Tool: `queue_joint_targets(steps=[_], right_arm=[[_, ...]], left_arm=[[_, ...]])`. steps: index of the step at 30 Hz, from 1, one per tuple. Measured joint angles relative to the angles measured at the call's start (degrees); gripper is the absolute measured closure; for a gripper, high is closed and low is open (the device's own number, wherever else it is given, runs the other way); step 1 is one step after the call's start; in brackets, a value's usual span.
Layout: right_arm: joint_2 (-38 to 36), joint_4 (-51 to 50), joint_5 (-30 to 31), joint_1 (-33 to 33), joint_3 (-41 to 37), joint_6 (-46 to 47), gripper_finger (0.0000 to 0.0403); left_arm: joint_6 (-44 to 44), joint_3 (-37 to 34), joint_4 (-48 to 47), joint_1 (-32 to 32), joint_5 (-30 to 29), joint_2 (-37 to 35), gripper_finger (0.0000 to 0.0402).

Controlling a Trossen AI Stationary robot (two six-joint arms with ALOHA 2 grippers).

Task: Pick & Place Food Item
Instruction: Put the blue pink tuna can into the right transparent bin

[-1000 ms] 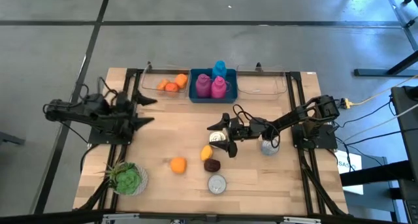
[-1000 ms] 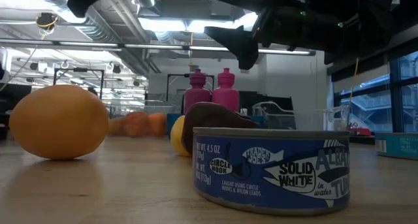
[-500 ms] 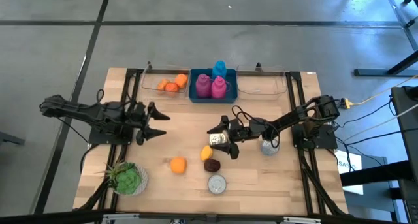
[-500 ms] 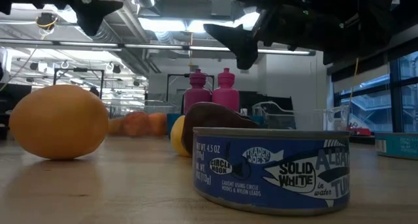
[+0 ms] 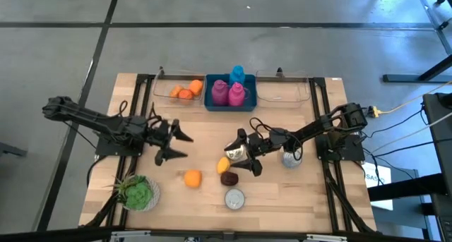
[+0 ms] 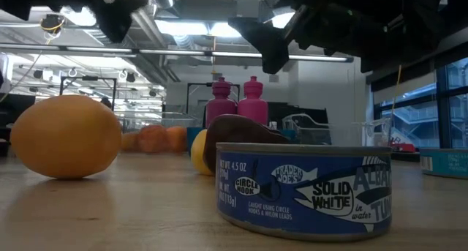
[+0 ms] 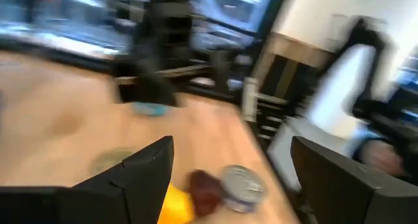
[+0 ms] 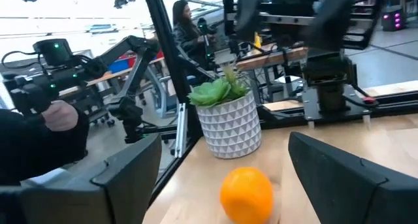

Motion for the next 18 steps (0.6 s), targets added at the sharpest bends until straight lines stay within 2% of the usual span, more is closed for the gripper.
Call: queue_joint_targets(steps=[5, 7, 18], right_arm=[[0.0, 0.0, -0.6, 0.0, 0.0, 0.0, 0.0069], [0.0, 0.0, -0.6, -0.1, 0.0, 0.0, 0.0069], [0.0, -0.3, -0.4, -0.2, 0.0, 0.0, 0.0069]], left_arm=[[0.4, 0.0, 7.7, -1.8, 11.6, 2.5, 0.0104], [0.6, 0.0, 9.8, -2.6, 14.4, 3.0, 0.0103], [0.6, 0.0, 8.4, -3.8, 13.8, 3.3, 0.0103]])
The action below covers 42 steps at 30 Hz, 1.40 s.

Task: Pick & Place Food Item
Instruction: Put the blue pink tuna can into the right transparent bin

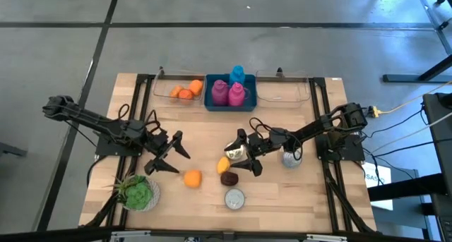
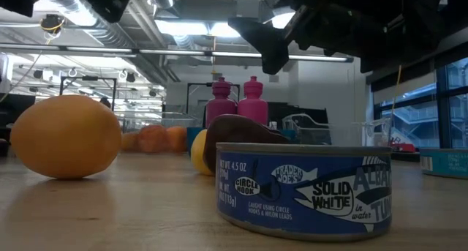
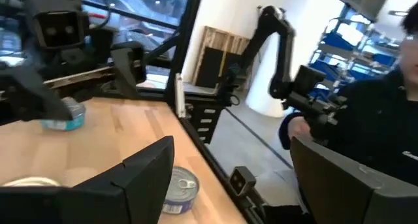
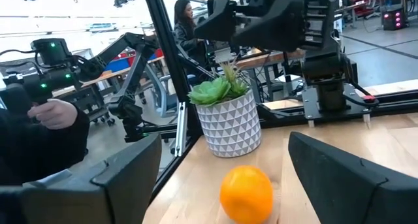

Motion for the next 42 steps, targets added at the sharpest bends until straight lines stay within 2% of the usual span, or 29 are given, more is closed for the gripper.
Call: queue_joint_targets(steps=[3, 8, 14, 21, 28, 32, 37, 42], right_arm=[[0.0, 0.0, 0.0, 0.0, 0.0, 0.0, 0.0069], [0.0, -0.1, 0.0, 0.0, 0.0, 0.0, 0.0069], [0.0, -2.0, 2.4, -0.2, 0.0, -0.1, 0.0069], [0.0, -2.7, 2.6, -0.8, 0.0, -0.1, 0.0069], [0.0, -5.0, 2.6, -2.2, 0.0, 0.3, 0.0069], [0.0, -5.3, 2.6, -2.6, 0.0, 1.4, 0.0069], [0.0, -5.3, 3.8, -2.5, 0.0, 1.6, 0.0069], [0.0, -10.8, 5.2, -2.5, 2.2, 1.4, 0.0069]], left_arm=[[0.7, 0.0, -0.9, 0.0, -4.6, 0.7, 0.0103], [6.0, 0.0, -2.5, 0.0, -17.5, 2.6, 0.0103], [20.5, 0.0, -2.6, 0.0, -30.0, 4.8, 0.0103], [39.8, 0.0, -2.5, 0.0, -39.5, 5.4, 0.0103], [51.9, 0.0, -3.2, 0.0, -44.1, 5.5, 0.0103], [54.9, 0.0, -4.2, 0.0, -45.9, 6.4, 0.0103], [50.4, 0.0, -3.4, 0.0, -43.4, 8.9, 0.0103], [39.0, 1.5, -3.9, 0.0, -41.4, 10.8, 0.0103]])
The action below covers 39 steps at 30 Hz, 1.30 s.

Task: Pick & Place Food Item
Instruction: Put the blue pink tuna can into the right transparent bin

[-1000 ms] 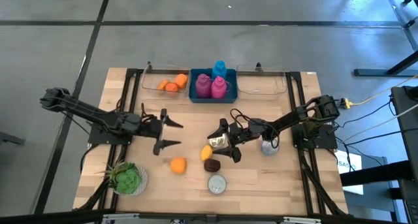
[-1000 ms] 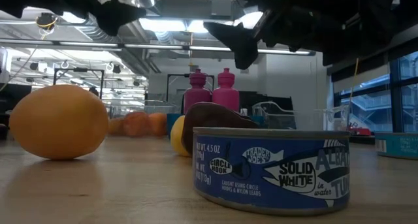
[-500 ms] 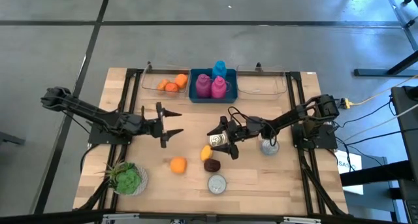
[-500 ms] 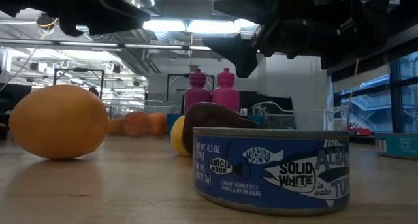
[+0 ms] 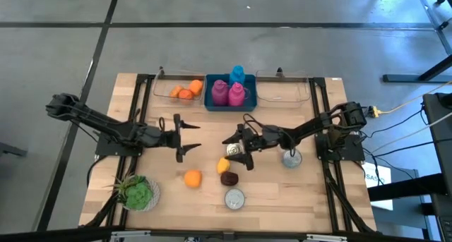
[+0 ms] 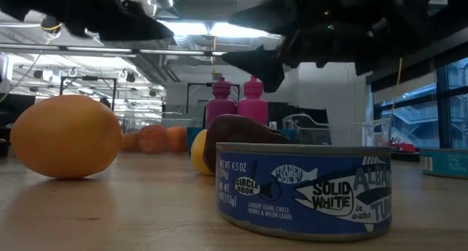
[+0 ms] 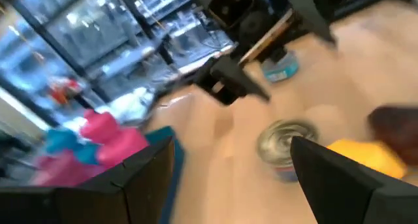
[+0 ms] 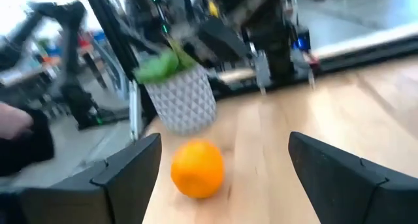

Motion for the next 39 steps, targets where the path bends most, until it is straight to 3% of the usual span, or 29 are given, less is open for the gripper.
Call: queue_joint_targets(steps=[5, 12, 15, 19, 25, 39], right_arm=[[0.0, -22.1, -0.9, 0.3, 9.2, -3.8, 0.0069], [0.0, -49.5, 1.0, 2.3, 21.1, -9.9, 0.0069], [0.0, -58.5, 4.2, 3.7, 23.5, -10.4, 0.0069], [-0.1, -69.7, 13.3, 5.8, 24.0, -9.2, 0.0069], [-0.1, -75.3, 21.5, 8.9, 24.0, -6.7, 0.0069], [3.2, -74.9, 23.5, 11.5, 23.0, -6.0, 0.0069]], left_arm=[[-10.2, 5.9, -8.2, 0.0, 8.2, 2.3, 0.0103], [-18.4, 10.1, -14.9, 0.0, 13.4, 8.0, 0.0103], [-20.2, 10.1, -14.9, 0.0, 14.3, 9.3, 0.0103], [-21.6, 10.1, -14.8, 0.0, 14.3, 10.3, 0.0103], [-22.5, 10.1, -14.9, 0.4, 14.2, 11.6, 0.0103], [-24.6, 10.1, -14.8, 0.6, 14.2, 12.1, 0.0103]])
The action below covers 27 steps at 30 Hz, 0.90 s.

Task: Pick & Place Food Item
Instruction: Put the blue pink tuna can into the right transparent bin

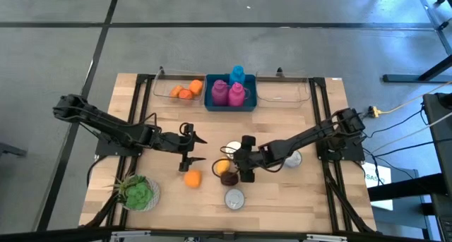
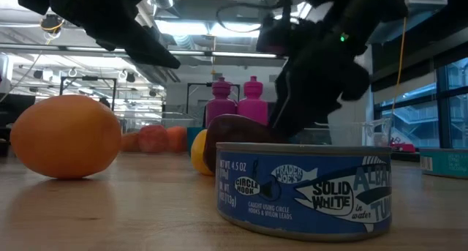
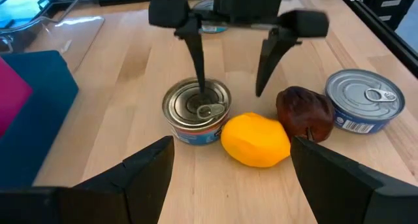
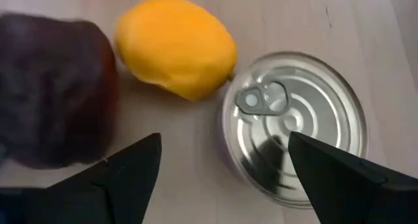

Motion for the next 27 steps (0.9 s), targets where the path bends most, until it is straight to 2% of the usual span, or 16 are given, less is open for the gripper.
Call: queue_joint_targets(steps=[6, 11, 17, 27], right_arm=[[2.0, 0.8, 3.2, 0.0, 0.0, 0.1, 0.0070], [2.7, 1.4, 5.4, 0.0, 0.1, 0.0, 0.0086], [2.9, 0.6, 9.3, 0.0, 0.0, -0.2, 0.0123], [3.0, 0.5, 11.5, 0.0, 0.0, -1.2, 0.0203]], left_arm=[[0.0, 0.0, 0.0, 0.0, 0.0, 0.0, 0.0103], [0.0, 0.0, -0.1, 0.0, 0.0, 0.0, 0.0103], [0.0, 0.0, -0.1, 0.0, -0.2, 0.0, 0.0103], [-0.9, 0.0, -0.5, 0.0, -0.2, 0.0, 0.0103]])
